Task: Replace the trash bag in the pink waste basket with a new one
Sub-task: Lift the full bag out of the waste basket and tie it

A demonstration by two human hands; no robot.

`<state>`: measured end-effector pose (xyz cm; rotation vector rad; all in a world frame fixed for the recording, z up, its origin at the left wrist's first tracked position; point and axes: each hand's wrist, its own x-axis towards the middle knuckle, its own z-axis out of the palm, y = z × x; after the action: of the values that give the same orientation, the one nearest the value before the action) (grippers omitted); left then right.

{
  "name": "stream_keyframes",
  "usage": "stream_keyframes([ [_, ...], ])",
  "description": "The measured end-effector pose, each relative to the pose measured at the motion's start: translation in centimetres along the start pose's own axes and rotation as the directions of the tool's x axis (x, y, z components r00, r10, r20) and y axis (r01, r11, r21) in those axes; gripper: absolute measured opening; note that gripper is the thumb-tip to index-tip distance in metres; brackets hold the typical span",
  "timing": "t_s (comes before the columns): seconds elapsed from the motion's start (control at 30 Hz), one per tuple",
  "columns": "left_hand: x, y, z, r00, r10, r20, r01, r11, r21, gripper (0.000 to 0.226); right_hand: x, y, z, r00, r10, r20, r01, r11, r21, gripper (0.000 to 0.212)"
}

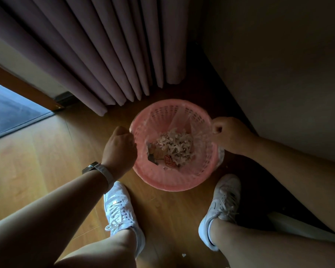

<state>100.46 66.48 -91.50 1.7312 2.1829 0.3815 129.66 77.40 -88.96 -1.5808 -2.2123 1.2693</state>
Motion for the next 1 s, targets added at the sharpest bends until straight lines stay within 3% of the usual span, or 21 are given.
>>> stream_keyframes([
  [0.07,0.1,0.2,0.0,0.999,-0.011,-0.043,0.008,0.998,-0.055,0.029,0.1,-0.1,0.1,1.000,-0.018,0.018,0.018,1.000,0.019,0.045],
  [0.17,0.8,0.0,-0.1,0.994,-0.089,-0.068,0.083,0.993,-0.081,0.011,0.1,-0.1,0.6,0.999,0.046,0.025,-0.048,0.996,0.076,0.040],
  [0.23,0.9,-0.2,0.0,0.994,-0.086,-0.063,0.082,0.994,-0.067,0.011,0.3,0.1,0.9,0.995,0.097,-0.004,-0.096,0.987,0.131,0.038],
  [0.33,0.8,-0.1,0.3,0.995,-0.093,0.024,0.095,0.990,-0.102,0.022,0.8,-0.2,1.0,0.979,0.203,-0.009,-0.195,0.950,0.244,0.030],
  [0.4,0.9,0.0,0.4,0.991,-0.097,0.090,0.109,0.984,-0.139,0.032,1.1,-0.6,1.0,0.971,0.238,0.015,-0.226,0.898,0.378,0.039],
  [0.5,0.7,-0.3,0.1,0.991,0.009,0.134,0.019,0.978,-0.208,0.040,1.3,-1.3,0.9,0.971,0.237,0.028,-0.221,0.850,0.479,0.037],
  [0.6,0.4,-0.3,-0.4,0.977,0.131,0.168,-0.114,0.988,-0.109,0.039,1.2,-1.5,1.1,0.970,0.236,0.066,-0.237,0.841,0.486,0.034],
  [0.7,0.3,0.2,-0.7,0.973,0.150,0.175,-0.144,0.989,-0.044,0.047,1.0,-1.5,1.4,0.965,0.248,0.081,-0.256,0.837,0.485,0.028],
  [0.8,0.5,0.3,-0.5,0.980,0.062,0.187,-0.022,0.977,-0.211,0.061,1.4,-1.5,1.5,0.955,0.286,0.076,-0.278,0.785,0.553,0.021],
  [0.9,1.3,0.8,-0.2,0.974,-0.039,0.224,0.136,0.888,-0.438,0.072,1.5,-1.5,1.3,0.946,0.314,0.079,-0.306,0.791,0.530,0.009],
  [1.0,2.7,2.3,0.4,0.968,-0.196,0.156,0.246,0.858,-0.451,0.059,1.5,-1.4,1.4,0.956,0.286,0.068,-0.285,0.845,0.453,0.015],
])
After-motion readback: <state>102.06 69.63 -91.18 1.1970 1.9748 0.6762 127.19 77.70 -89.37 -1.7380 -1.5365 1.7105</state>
